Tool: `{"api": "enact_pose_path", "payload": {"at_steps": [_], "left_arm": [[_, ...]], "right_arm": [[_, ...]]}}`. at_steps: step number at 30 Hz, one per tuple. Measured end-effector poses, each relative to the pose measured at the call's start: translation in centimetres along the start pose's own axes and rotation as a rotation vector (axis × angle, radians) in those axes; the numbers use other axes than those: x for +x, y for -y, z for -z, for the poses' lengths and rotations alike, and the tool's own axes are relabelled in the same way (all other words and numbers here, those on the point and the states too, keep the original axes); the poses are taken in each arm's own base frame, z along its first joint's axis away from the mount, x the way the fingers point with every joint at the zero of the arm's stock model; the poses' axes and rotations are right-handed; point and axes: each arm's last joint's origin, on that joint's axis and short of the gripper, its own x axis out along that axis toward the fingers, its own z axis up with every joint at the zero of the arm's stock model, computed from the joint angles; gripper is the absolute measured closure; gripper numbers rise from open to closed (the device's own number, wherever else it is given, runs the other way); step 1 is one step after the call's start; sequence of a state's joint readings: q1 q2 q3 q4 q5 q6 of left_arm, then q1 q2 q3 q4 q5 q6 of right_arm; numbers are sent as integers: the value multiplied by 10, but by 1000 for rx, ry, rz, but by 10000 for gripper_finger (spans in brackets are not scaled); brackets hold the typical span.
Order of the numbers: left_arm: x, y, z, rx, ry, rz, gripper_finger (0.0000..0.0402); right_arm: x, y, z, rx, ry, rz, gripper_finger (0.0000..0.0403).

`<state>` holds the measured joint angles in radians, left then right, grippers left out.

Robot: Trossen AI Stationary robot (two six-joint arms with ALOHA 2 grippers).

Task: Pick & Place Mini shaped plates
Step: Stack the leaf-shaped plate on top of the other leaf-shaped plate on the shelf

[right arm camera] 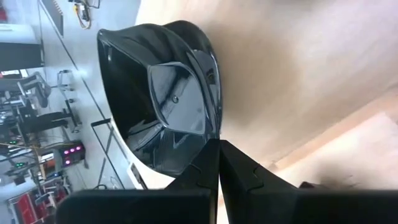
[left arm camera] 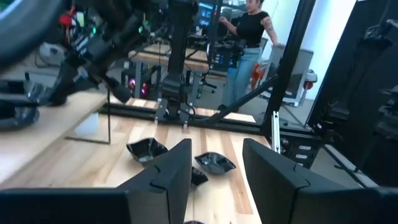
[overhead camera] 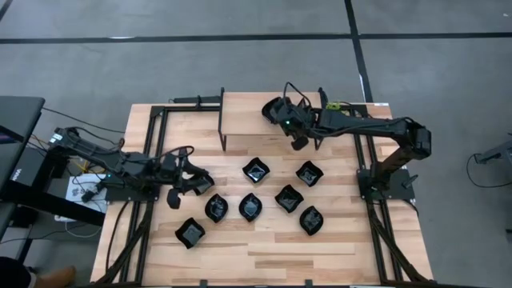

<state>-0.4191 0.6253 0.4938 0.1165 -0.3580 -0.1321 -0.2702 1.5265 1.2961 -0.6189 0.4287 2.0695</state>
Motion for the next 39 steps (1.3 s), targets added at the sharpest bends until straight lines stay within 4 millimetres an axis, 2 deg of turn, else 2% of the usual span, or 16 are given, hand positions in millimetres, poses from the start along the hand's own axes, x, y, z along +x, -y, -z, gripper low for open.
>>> {"api": "enact_pose_path", "payload": {"at_steps": [10, 15, 20, 30, 34, 39], "left_arm": [[-6, 3, -3, 124, 16, 155, 257], [-12, -1, 7, 120, 17, 155, 257], [-26, -6, 8, 92, 81, 160, 257], [-31, -8, 8, 65, 106, 163, 257], [-31, -8, 8, 47, 106, 165, 256], [-31, -8, 8, 38, 103, 184, 257]], "right_arm": [[2, -4, -4, 5, -2, -8, 403], [4, -6, -7, 0, 1, -22, 403], [5, -8, -9, -3, 4, -27, 403], [40, -7, 2, -24, -42, -26, 403], [39, -9, 1, -25, -44, -37, 403], [27, -10, -4, -41, -37, -27, 403]]}}
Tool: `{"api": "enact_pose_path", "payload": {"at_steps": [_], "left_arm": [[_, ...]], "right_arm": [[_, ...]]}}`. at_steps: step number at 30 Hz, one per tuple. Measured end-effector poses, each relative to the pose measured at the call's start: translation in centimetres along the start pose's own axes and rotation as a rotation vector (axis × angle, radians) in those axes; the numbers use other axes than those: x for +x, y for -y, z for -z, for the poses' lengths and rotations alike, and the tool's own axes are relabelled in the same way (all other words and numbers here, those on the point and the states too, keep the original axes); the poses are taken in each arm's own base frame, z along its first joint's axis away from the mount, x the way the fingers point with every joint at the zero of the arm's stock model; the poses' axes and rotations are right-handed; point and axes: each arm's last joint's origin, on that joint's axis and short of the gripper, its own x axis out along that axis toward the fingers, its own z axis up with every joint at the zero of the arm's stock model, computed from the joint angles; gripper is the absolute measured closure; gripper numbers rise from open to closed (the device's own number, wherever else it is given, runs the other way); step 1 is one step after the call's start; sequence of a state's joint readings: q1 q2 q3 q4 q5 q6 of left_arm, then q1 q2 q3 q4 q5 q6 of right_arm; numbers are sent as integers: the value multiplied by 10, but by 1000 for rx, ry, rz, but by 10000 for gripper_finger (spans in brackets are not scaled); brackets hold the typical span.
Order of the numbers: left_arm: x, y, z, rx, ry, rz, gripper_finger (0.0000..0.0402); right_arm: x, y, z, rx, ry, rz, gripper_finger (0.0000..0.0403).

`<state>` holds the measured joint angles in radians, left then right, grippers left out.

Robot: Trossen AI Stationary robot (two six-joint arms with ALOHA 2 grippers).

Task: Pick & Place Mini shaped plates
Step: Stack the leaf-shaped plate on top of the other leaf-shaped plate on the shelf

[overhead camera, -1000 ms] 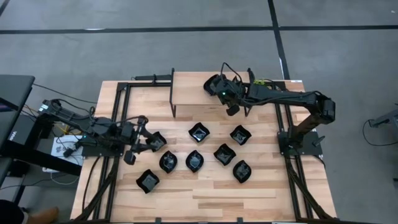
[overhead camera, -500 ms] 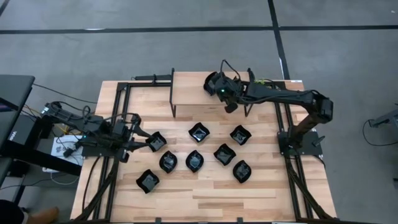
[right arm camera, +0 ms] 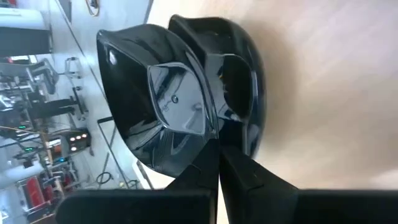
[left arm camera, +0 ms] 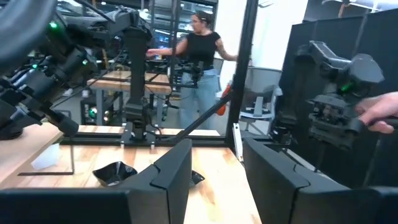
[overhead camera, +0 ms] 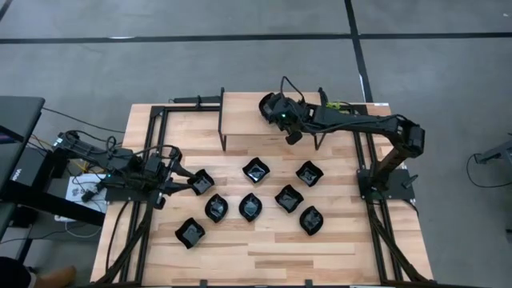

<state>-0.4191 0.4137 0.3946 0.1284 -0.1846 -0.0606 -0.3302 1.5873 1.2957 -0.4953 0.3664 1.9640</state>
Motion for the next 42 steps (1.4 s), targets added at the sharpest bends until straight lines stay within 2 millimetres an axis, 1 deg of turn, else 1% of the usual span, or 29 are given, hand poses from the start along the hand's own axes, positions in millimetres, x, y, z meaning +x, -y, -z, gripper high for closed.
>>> {"api": "enact_pose_path", "payload": {"at_steps": [14, 27, 38, 42], "left_arm": [[0, 0, 0, 3, 0, 1, 257], [0, 0, 0, 0, 3, 1, 257], [0, 0, 0, 0, 4, 0, 257], [0, 0, 0, -1, 4, 0, 257]], "right_arm": [[0, 3, -6, 6, 30, 46, 403], [3, 4, -6, 13, 34, 54, 401], [5, 2, -10, 27, 40, 43, 356], [4, 2, -9, 26, 38, 42, 349]]}}
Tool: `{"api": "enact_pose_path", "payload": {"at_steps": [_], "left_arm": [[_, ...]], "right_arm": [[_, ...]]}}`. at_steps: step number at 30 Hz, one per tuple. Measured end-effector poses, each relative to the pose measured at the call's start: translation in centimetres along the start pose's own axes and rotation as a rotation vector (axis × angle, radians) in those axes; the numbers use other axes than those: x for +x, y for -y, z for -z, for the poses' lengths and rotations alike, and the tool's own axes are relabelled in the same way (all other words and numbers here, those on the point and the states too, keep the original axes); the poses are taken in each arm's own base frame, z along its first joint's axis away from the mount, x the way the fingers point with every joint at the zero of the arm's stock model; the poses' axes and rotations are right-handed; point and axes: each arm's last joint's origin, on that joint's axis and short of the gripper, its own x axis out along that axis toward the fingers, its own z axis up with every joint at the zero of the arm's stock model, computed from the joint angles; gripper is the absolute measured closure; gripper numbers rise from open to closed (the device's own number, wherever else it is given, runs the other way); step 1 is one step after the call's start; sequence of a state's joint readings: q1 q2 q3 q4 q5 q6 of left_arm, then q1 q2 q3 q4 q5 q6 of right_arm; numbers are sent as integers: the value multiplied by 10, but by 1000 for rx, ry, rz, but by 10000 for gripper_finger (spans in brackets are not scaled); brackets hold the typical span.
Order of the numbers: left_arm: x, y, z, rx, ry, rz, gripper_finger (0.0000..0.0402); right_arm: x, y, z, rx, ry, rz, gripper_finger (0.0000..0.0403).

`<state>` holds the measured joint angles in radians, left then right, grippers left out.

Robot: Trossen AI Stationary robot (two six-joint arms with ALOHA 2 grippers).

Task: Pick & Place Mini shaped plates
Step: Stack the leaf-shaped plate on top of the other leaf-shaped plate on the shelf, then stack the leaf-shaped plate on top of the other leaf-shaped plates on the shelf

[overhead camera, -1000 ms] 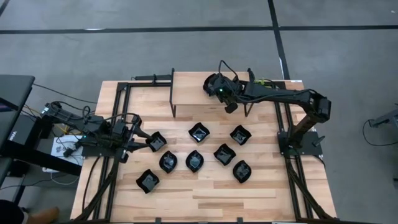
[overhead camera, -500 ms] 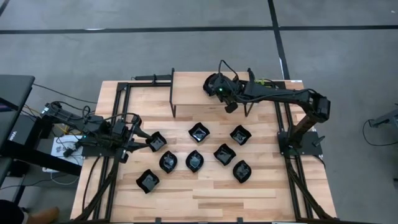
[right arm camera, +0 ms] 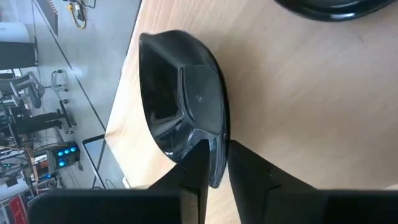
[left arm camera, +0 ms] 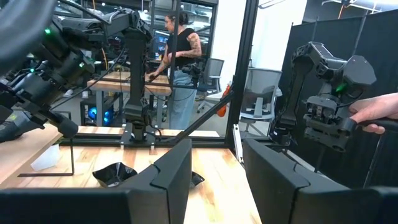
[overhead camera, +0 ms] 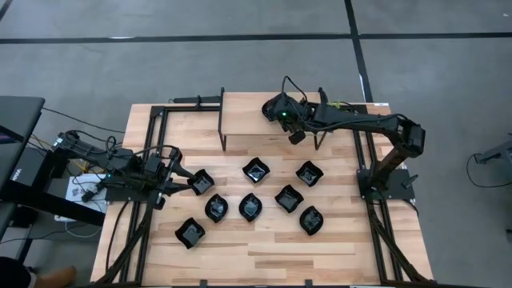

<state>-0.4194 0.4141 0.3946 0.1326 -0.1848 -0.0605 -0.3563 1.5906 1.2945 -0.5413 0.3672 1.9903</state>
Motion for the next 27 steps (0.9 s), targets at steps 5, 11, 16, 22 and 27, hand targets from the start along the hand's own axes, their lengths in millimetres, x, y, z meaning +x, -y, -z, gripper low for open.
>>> {"api": "enact_pose_path", "payload": {"at_steps": [5, 11, 16, 22, 27], "left_arm": [[0, 0, 0, 0, 0, 0, 257], [0, 0, 0, 0, 0, 0, 256], [0, 0, 0, 0, 0, 0, 257], [0, 0, 0, 0, -1, 17, 257], [0, 2, 0, 0, -7, 65, 256]], "right_arm": [[0, -2, 1, 10, -12, -23, 349], [-1, -3, 3, 6, -39, -28, 349], [-6, -6, 2, -2, -60, -42, 349], [-34, -12, 0, -207, -181, -92, 349], [-82, -9, 12, -529, -359, -213, 349]]}}
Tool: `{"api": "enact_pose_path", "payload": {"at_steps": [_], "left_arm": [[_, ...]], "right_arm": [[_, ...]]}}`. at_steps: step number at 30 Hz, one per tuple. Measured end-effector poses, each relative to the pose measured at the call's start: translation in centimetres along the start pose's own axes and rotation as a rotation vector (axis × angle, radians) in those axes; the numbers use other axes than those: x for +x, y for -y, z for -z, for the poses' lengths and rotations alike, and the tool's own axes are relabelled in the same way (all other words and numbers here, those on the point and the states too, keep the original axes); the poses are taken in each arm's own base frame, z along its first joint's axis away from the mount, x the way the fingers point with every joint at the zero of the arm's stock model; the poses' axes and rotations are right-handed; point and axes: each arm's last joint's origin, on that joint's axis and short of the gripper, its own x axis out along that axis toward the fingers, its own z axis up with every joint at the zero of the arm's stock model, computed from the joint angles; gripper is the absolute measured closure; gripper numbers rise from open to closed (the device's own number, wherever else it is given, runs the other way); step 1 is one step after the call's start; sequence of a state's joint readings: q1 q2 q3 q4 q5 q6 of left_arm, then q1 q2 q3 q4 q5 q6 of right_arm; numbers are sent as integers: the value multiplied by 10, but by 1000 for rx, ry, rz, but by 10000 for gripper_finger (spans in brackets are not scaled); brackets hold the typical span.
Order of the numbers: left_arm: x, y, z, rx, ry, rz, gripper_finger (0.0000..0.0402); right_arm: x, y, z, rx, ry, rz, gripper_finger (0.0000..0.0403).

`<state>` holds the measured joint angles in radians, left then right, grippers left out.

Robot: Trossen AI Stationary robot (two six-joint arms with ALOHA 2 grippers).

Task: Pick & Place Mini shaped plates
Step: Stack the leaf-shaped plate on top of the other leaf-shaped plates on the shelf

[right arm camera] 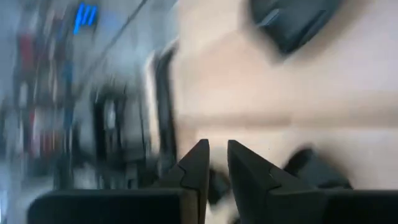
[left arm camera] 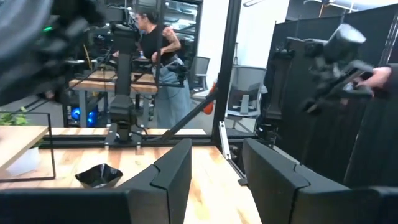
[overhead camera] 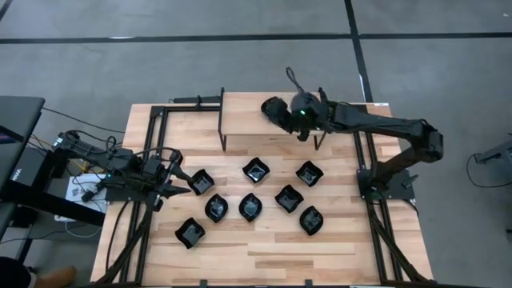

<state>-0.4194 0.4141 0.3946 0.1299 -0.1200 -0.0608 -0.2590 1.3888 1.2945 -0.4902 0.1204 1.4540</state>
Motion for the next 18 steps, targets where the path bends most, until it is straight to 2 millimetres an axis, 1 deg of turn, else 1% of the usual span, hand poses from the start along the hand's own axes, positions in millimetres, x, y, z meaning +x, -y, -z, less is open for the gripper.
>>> {"api": "enact_pose_path", "payload": {"at_steps": [4, 8, 11, 13, 15, 18], "left_arm": [[0, 0, 0, 0, -1, 0, 257], [0, 0, 0, 0, -1, 1, 257], [1, 0, 1, 3, -5, -4, 257], [2, 0, 1, 5, -11, -16, 257], [3, -1, 2, 6, -19, -35, 256], [6, -1, 5, 10, -34, -68, 257]], "right_arm": [[-32, -9, 36, -201, -121, -99, 349], [-54, -9, 77, -345, -244, -147, 349], [-64, 0, 104, -417, -328, -110, 349], [-71, 9, 117, -458, -378, -54, 349], [-77, 19, 127, -471, -423, 23, 349], [-87, 34, 136, -524, -466, 142, 349]]}}
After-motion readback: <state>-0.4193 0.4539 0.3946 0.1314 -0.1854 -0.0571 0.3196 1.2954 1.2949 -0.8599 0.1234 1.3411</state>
